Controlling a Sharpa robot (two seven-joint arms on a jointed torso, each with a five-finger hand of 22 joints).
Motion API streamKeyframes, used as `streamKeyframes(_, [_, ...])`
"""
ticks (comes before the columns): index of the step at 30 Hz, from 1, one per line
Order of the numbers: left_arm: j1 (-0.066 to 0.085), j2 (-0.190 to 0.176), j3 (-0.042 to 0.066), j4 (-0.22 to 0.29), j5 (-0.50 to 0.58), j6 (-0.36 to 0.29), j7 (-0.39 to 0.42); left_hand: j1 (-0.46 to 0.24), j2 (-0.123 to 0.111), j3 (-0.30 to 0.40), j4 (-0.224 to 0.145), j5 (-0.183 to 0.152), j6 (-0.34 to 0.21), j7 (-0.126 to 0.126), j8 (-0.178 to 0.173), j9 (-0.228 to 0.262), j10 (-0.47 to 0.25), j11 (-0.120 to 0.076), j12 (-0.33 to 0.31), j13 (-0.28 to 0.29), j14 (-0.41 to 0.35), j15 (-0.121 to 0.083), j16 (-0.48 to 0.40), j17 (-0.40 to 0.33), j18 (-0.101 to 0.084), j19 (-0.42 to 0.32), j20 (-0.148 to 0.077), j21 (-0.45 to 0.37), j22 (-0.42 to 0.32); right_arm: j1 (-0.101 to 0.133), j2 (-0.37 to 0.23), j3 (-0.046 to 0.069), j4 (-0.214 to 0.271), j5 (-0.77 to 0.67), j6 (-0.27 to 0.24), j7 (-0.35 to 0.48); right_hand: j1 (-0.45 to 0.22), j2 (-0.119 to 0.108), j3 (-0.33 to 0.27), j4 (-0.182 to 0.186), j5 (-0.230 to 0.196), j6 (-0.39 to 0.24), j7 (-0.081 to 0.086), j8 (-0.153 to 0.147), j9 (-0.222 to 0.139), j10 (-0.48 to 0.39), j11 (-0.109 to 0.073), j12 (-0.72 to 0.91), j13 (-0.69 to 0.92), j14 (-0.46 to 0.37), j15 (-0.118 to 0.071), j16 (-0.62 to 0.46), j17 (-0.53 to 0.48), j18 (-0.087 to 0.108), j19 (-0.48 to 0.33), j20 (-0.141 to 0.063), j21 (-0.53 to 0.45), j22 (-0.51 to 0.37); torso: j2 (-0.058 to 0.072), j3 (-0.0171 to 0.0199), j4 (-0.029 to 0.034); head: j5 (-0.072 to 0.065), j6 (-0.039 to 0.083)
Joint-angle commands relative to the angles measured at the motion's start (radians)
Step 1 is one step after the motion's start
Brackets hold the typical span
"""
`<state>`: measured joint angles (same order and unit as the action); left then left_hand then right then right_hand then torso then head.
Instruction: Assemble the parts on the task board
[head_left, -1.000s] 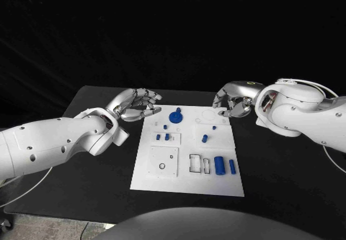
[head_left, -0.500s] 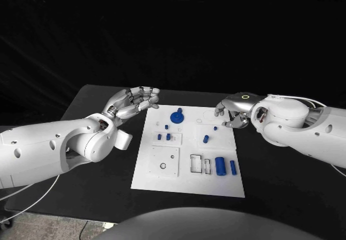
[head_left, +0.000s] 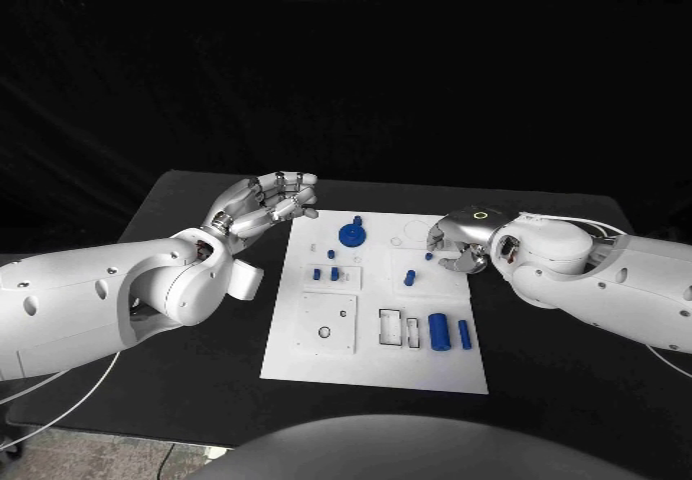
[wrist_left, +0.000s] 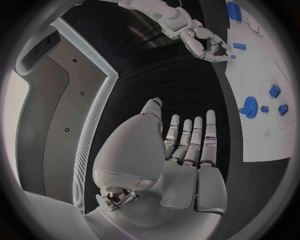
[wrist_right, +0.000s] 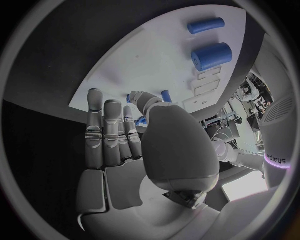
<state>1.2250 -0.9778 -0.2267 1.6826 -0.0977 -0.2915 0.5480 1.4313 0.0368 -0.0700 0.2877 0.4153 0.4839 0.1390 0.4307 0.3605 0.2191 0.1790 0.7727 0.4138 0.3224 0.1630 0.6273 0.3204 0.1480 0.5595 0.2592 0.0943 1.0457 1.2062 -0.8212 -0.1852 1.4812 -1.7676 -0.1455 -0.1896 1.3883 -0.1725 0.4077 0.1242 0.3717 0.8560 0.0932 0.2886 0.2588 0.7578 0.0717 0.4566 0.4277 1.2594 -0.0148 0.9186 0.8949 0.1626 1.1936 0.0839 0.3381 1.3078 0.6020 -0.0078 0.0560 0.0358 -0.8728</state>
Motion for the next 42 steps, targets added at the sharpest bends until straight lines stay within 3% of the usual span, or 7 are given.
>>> streamKeyframes(1, [0.000,0.006,0.000,0.003,0.011,0.035,0.015,0.003,0.008,-0.009,0.000,0.004,-0.007,0.001,0.008,-0.002,-0.007,0.001,0.006,-0.005,0.009,-0.001,0.007,-0.003,0.010,0.009,0.000,-0.006,-0.002,-0.007,0.007,0.001,-0.016,0.016,-0.046,0.030,-0.014,0.000,0.011,-0.002,0.007,0.004,0.005,-0.008,-0.002,0.014,0.001,-0.005,-0.008,0.009,-0.002,0.008,0.001,0.019,0.008,-0.001,-0.006,0.013,0.000,-0.0004,0.0002,-0.005,0.000])
streamKeyframes(6, [0.000,0.012,0.000,0.000,0.011,0.043,0.011,0.015,0.015,-0.016,-0.001,0.013,-0.012,0.000,0.021,-0.009,-0.009,0.005,0.014,-0.018,0.013,0.002,0.011,-0.012,0.013,0.015,0.004,-0.010,-0.006,-0.014,0.017,0.001,-0.032,0.026,-0.070,0.039,-0.022,0.000,0.018,-0.005,-0.002,0.010,0.006,-0.019,-0.007,0.033,0.002,-0.010,-0.022,0.009,0.000,0.009,-0.004,0.018,0.012,0.001,-0.009,0.015,-0.001,-0.0009,0.0012,-0.012,0.000])
streamKeyframes(13, [0.000,0.013,0.000,0.001,0.011,0.049,0.006,0.027,0.022,-0.022,-0.002,0.026,-0.019,-0.003,0.032,-0.017,-0.012,0.010,0.022,-0.032,0.015,0.006,0.015,-0.021,0.015,0.020,0.007,-0.015,-0.010,-0.033,0.035,0.001,-0.056,0.052,-0.094,0.060,-0.031,0.002,0.023,-0.008,-0.027,0.012,0.004,-0.035,-0.012,0.058,0.007,-0.014,-0.039,0.018,0.002,0.021,0.003,0.015,0.024,0.003,0.005,0.020,-0.001,-0.0008,0.0015,-0.009,0.000])
streamKeyframes(20, [0.000,0.011,0.000,0.001,0.011,0.048,0.001,0.038,0.026,-0.025,-0.003,0.035,-0.022,-0.002,0.040,-0.023,-0.014,0.014,0.027,-0.041,0.016,0.008,0.017,-0.027,0.016,0.022,0.010,-0.017,-0.013,-0.046,0.053,0.001,-0.077,0.085,-0.105,0.082,-0.030,0.009,0.031,-0.014,-0.022,0.025,0.016,-0.038,-0.013,0.085,0.004,-0.014,-0.051,0.025,0.001,0.029,0.006,0.014,0.034,0.004,0.013,0.024,-0.001,-0.0010,0.0008,-0.012,0.000])
streamKeyframes(23, [0.000,0.011,0.000,0.001,0.011,0.049,0.000,0.042,0.028,-0.026,-0.004,0.038,-0.023,-0.001,0.043,-0.025,-0.015,0.014,0.029,-0.044,0.016,0.009,0.018,-0.029,0.016,0.023,0.011,-0.018,-0.014,-0.049,0.057,0.001,-0.084,0.094,-0.102,0.084,-0.028,0.015,0.035,-0.018,-0.019,0.045,0.022,-0.032,-0.010,0.102,0.002,-0.014,-0.057,0.027,0.001,0.032,0.006,0.014,0.037,0.004,0.014,0.025,-0.001,-0.0014,0.0009,-0.015,0.000])
streamKeyframes(30, [0.000,0.013,0.000,-0.002,0.011,0.057,-0.007,0.058,0.034,-0.031,-0.004,0.053,-0.021,0.012,0.057,-0.033,-0.016,0.011,0.038,-0.058,0.016,0.009,0.022,-0.038,0.018,0.026,0.014,-0.022,-0.017,-0.054,0.064,0.001,-0.098,0.106,-0.104,0.084,-0.006,0.031,0.043,-0.053,0.018,0.137,0.031,0.012,0.022,0.154,0.003,-0.033,-0.087,0.021,0.009,0.025,-0.006,0.013,0.038,0.007,0.009,0.029,-0.002,-0.0011,0.0005,-0.011,0.000])
streamKeyframes(42, [-0.004,0.023,0.000,-0.012,0.011,0.064,-0.017,0.077,0.045,-0.033,-0.005,0.068,-0.016,0.028,0.072,-0.044,-0.014,0.007,0.050,-0.074,0.018,0.010,0.029,-0.047,0.019,0.030,0.017,-0.023,-0.019,-0.057,0.073,0.001,-0.111,0.113,-0.118,0.081,0.017,0.053,0.031,-0.096,-0.009,0.188,0.027,0.038,0.066,0.269,-0.006,-0.072,-0.140,0.022,0.006,0.016,-0.026,0.013,0.043,0.005,0.029,0.032,-0.001,-0.0018,0.0005,-0.013,0.000])
